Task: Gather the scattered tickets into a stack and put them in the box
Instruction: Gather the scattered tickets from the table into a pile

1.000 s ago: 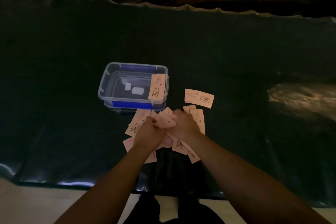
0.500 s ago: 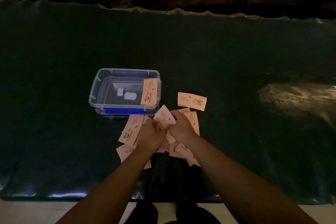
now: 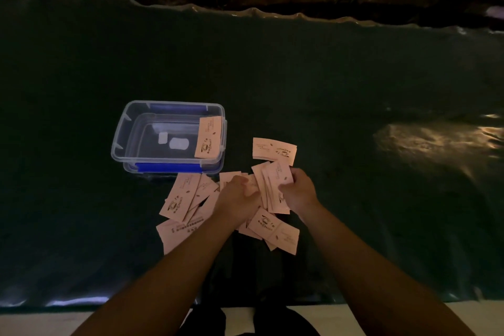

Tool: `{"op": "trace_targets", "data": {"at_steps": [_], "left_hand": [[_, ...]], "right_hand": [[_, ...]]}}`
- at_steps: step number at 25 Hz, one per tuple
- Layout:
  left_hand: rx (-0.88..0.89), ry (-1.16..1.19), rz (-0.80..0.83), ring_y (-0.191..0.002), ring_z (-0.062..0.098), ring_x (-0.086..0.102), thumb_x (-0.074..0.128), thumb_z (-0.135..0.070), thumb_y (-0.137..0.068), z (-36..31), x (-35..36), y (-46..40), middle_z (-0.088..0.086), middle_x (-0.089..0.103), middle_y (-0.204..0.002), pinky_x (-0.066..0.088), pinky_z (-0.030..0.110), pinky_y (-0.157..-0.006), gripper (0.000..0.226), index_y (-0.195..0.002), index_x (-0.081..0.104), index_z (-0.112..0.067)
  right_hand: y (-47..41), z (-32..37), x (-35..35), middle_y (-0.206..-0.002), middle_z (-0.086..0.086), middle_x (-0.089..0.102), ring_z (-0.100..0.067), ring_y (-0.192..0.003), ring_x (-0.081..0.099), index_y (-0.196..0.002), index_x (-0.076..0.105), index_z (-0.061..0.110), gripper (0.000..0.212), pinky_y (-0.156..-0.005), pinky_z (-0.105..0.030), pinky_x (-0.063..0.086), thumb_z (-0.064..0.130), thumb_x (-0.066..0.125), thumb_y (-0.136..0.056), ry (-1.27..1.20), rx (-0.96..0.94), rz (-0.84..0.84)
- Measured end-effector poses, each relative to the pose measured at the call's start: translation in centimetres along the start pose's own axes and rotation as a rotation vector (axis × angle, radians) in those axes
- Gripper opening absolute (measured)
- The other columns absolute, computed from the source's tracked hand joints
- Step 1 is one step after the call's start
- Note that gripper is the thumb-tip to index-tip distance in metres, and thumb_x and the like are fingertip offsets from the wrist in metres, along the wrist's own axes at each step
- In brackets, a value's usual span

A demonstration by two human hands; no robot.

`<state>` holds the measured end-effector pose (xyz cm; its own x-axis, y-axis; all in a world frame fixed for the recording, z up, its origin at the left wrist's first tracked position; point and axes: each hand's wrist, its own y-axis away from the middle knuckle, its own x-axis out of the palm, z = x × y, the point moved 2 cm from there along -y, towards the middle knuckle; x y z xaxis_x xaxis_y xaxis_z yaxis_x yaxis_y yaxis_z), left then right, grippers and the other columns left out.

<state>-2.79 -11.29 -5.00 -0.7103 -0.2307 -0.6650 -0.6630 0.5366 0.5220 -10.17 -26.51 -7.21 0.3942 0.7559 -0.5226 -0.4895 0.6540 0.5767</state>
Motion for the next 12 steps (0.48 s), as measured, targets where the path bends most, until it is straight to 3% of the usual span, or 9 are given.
{"op": "trace_targets", "data": {"at_steps": [3, 5, 8, 12], "left_hand": [[-0.022, 0.004, -0.008, -0.077, 0.006, 0.063, 0.057, -0.025, -0.102, -0.9, 0.5, -0.9, -0.003, 0.066, -0.092, 0.046, 0.019, -0.065, 0.016, -0.086, 0.06, -0.025], [-0.041, 0.009, 0.011, -0.081, 0.009, 0.067, 0.058, -0.025, -0.101, -1.5, 1.0, -1.3, -0.001, 0.07, -0.098, 0.052, 0.023, -0.072, 0.009, -0.099, 0.066, -0.021], [-0.081, 0.16, 0.031, -0.081, 0.009, 0.067, 0.061, -0.026, -0.099, -2.2, 1.5, -1.3, -0.004, 0.069, -0.102, 0.05, 0.025, -0.065, 0.012, -0.111, 0.061, -0.026], [-0.161, 0.328, 0.085, -0.084, 0.011, 0.064, 0.066, -0.025, -0.095, -2.6, 1.6, -1.2, -0.003, 0.063, -0.114, 0.05, 0.027, -0.065, 0.04, -0.133, 0.054, -0.024]], "right_hand": [[-0.1, -0.5, -0.2, -0.137, -0.002, 0.065, -0.022, -0.119, 0.066, -0.14, 0.059, 0.024, 0.045, -0.078, -0.033, 0.057, 0.012, 0.07, -0.098, 0.075, 0.031, 0.009], [-0.1, -0.5, -0.1, -0.138, -0.003, 0.064, -0.022, -0.119, 0.065, -0.141, 0.059, 0.024, 0.048, -0.074, -0.03, 0.053, 0.011, 0.072, -0.097, 0.102, 0.044, 0.024], [-0.4, -0.4, 0.0, -0.141, -0.003, 0.063, -0.022, -0.117, 0.065, -0.142, 0.058, 0.026, 0.056, -0.071, -0.028, 0.053, 0.006, 0.075, -0.093, 0.077, 0.057, 0.039], [-0.5, 0.1, 0.0, -0.145, -0.003, 0.061, -0.019, -0.111, 0.063, -0.148, 0.054, 0.025, 0.068, -0.064, -0.025, 0.049, 0.004, 0.08, -0.089, 0.02, 0.081, 0.052]]}}
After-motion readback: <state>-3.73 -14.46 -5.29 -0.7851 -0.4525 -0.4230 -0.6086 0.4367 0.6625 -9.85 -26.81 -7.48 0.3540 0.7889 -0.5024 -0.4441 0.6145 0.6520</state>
